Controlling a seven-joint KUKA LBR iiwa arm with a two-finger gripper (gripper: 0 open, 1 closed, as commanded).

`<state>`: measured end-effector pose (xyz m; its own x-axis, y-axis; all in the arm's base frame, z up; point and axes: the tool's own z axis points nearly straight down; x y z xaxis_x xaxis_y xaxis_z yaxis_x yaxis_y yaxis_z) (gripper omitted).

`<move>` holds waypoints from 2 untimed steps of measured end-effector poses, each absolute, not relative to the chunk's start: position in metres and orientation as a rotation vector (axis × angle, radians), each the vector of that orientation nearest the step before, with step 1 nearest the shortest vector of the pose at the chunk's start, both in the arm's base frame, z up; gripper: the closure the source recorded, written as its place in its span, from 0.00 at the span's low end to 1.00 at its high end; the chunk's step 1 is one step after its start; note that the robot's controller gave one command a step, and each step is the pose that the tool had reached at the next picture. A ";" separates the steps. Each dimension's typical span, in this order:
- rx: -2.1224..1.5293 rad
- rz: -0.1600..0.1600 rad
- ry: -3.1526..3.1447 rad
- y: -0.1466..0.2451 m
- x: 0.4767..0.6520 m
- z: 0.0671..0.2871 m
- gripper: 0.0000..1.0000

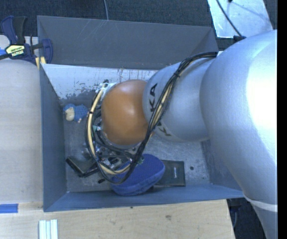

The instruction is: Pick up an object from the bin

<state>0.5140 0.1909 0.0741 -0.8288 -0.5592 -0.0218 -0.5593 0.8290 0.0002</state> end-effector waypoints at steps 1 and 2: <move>-0.936 -0.002 2.994 0.160 0.529 0.186 1.00; -0.960 0.001 2.987 0.180 0.511 0.292 1.00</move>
Offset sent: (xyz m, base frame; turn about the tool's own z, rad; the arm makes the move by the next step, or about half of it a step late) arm 0.0140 -0.0296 0.1096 -0.0160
